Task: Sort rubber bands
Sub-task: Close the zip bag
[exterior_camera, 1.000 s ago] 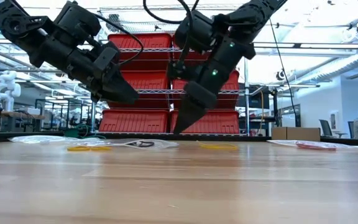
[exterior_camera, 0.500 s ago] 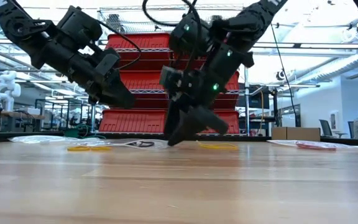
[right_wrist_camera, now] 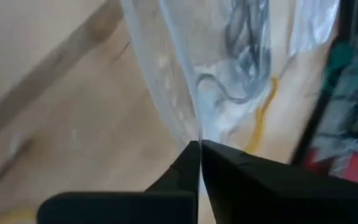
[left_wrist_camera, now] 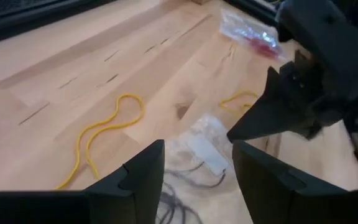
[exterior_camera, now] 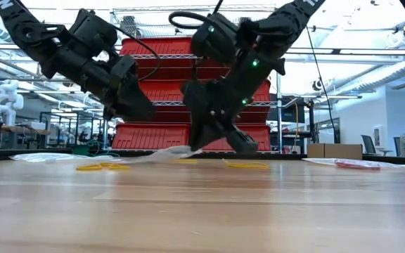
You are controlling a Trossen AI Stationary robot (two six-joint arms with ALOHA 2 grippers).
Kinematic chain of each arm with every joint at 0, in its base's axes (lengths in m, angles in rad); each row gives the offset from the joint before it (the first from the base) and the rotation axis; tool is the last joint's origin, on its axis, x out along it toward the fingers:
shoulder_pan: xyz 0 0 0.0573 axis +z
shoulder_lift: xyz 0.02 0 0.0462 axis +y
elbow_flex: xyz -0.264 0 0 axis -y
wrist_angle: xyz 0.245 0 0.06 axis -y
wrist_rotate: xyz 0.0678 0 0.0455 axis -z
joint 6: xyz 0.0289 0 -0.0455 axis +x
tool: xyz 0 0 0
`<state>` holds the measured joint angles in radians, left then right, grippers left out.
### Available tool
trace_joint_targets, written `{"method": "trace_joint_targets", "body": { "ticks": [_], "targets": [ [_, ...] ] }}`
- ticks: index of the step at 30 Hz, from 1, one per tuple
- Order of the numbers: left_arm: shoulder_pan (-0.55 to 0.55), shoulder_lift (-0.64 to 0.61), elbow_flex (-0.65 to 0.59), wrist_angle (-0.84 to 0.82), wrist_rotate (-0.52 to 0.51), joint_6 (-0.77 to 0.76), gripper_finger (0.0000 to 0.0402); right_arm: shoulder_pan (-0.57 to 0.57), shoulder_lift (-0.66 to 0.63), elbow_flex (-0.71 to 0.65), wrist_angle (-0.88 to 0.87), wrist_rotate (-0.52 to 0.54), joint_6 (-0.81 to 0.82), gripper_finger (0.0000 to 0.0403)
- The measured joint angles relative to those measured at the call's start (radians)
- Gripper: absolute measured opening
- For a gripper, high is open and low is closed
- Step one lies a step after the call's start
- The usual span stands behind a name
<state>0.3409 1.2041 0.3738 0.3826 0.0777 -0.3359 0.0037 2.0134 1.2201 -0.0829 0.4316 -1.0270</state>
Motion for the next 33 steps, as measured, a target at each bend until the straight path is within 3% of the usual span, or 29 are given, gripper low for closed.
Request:
{"method": "trace_joint_targets", "body": {
  "ticks": [7,14,20,26,29,33],
  "targets": [
    [0.081,0.000,0.033,-0.003,0.119,0.007,0.0115,-0.001,-0.047,0.000,0.018,0.071,-0.252,0.0001],
    [0.120,0.000,0.042,-0.015,0.165,0.129,0.0013,-0.001,-0.094,0.000,0.065,0.065,-0.233,0.0000],
    [0.133,0.000,0.042,-0.024,0.141,0.132,0.0018,-0.007,-0.097,0.000,0.030,0.065,0.163,0.0014],
    [0.132,0.000,0.042,-0.045,0.128,0.110,0.0007,-0.015,-0.097,0.022,-0.164,0.039,0.670,0.0049],
    [0.132,0.000,0.042,-0.081,0.127,0.114,0.0004,-0.037,-0.097,0.077,-0.304,-0.132,0.929,0.0060],
    [0.132,0.000,0.042,-0.134,0.125,0.114,0.0005,-0.061,-0.097,0.111,-0.318,-0.358,1.128,0.0067]
  ]
}}
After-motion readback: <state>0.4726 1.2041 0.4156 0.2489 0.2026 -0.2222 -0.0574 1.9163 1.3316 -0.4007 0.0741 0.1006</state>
